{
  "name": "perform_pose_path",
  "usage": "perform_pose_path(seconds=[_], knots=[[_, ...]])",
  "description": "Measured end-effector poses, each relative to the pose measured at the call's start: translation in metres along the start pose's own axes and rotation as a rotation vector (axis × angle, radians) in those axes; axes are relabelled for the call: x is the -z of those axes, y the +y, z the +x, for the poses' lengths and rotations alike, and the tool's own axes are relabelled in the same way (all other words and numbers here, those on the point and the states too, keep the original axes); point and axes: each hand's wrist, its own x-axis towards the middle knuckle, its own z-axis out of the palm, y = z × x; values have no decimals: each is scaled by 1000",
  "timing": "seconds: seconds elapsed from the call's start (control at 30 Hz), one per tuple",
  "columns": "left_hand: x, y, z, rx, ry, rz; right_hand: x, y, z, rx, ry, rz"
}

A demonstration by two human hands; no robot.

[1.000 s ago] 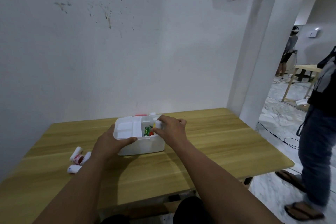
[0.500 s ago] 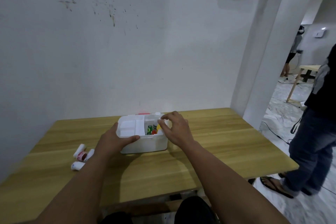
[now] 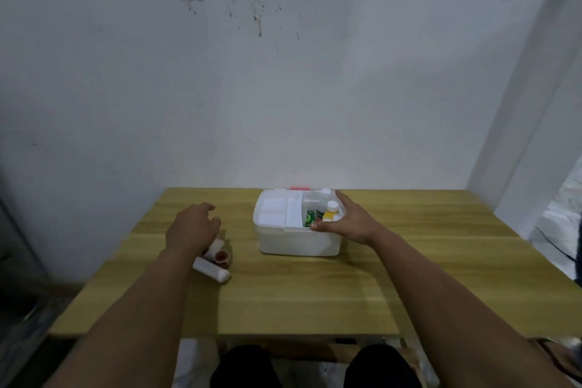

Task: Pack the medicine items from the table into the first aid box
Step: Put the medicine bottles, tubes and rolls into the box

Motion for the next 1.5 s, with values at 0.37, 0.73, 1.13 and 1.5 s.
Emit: perform_pose_path(seconds=[0.37, 0.73, 1.13, 1.5], knots=[[-2, -8, 10, 120, -307, 159, -1, -6, -6, 4, -6, 32], [-15, -14, 16, 76, -218, 307, -1, -14, -11, -16, 19, 33], [-11, 5, 34, -34, -9, 119, 3, -23, -22, -17, 26, 29], [-7, 91, 52, -417, -40, -121, 2, -24, -20, -30, 39, 30]])
